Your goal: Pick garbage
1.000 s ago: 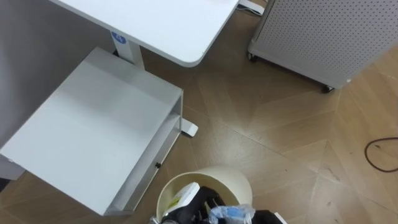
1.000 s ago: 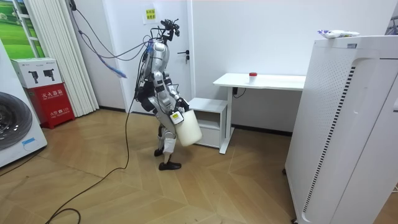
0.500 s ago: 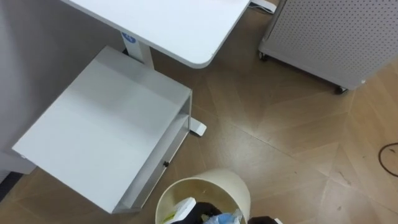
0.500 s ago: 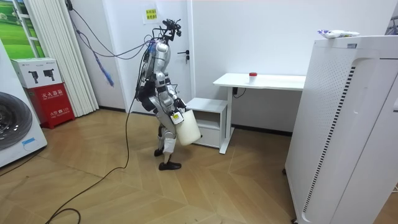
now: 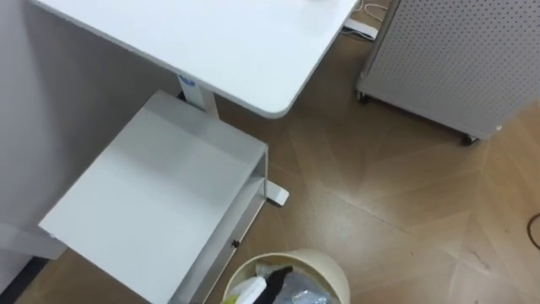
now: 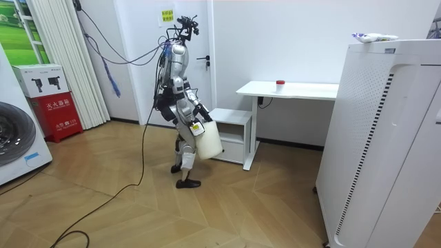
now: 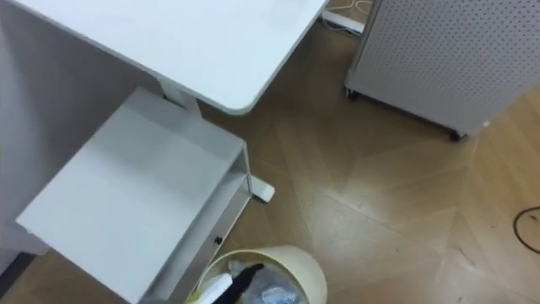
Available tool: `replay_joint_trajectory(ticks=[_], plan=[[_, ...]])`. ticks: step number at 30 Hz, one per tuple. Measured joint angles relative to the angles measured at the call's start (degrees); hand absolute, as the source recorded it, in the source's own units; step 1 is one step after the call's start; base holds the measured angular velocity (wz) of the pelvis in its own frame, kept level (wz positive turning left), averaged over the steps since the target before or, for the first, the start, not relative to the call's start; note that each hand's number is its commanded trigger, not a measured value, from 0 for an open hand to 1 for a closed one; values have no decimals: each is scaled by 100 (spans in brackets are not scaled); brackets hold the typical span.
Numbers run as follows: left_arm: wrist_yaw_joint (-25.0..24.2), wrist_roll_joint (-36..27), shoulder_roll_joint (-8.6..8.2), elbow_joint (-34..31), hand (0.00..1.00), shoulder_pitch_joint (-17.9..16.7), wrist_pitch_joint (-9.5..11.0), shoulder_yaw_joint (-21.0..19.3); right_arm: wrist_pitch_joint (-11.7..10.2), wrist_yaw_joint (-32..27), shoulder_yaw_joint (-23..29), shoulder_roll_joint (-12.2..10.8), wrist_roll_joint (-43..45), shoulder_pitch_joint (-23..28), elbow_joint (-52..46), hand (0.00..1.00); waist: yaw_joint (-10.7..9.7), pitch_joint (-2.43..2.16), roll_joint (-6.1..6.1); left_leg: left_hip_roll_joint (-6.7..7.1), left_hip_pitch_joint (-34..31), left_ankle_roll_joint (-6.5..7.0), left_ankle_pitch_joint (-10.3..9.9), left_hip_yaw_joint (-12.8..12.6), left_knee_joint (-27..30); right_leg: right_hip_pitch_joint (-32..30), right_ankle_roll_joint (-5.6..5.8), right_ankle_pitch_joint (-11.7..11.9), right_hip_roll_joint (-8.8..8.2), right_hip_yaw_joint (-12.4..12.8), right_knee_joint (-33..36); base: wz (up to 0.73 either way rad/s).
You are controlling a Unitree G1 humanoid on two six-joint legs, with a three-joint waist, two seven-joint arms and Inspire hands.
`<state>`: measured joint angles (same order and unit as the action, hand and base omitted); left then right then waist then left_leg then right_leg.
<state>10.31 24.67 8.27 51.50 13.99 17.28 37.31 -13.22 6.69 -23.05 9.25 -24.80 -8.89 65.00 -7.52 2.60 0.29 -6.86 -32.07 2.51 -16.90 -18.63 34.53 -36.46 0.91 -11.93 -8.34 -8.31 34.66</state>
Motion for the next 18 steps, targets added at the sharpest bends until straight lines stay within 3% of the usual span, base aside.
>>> replay_joint_trajectory(ticks=[5,11,15,18], plan=[[-90,110,27,-125,0,-4,81,-291,16,128,278,21,59,9,169,100,-6,6,1,58,558,-17,5,-5,-316,579,87,29,39,-1,-333,-2],[-141,155,162,-725,0,-166,199,-333,16,251,702,85,95,218,182,100,-26,1,22,137,1303,-21,10,-51,-741,1366,208,125,79,-6,-818,-2],[-138,202,392,-1639,0,-365,296,-474,7,209,1083,103,294,393,85,100,-58,-24,45,212,1836,-21,11,-224,-1050,1764,267,165,68,58,-1027,-19],[-65,230,396,-2175,0,-541,400,-790,9,166,1202,167,417,640,-207,100,-62,-44,41,248,2118,-22,11,-322,-1195,1951,283,175,57,51,-1114,-20]])
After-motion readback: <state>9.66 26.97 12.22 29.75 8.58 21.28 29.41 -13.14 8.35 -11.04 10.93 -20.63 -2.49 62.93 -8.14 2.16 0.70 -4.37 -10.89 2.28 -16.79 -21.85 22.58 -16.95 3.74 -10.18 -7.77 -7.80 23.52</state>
